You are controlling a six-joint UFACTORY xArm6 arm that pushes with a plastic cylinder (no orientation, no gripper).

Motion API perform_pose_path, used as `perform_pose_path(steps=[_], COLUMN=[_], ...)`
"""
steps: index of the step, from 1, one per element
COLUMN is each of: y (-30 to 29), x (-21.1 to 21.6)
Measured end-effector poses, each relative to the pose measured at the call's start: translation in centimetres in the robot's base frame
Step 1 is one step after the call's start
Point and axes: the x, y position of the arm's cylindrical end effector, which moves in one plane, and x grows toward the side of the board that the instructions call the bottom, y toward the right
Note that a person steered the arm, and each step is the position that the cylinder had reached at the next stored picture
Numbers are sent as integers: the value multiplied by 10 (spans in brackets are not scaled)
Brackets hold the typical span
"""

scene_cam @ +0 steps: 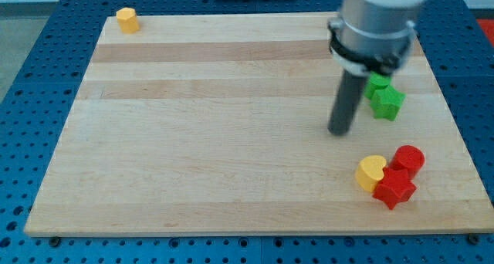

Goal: Separate the green star from the green circle

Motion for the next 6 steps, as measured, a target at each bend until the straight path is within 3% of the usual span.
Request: perform_pose_path(steps=[1,2,4,5,6], y=[-4,6,81,85,115], x=[-88,-118,-117,-115,-94])
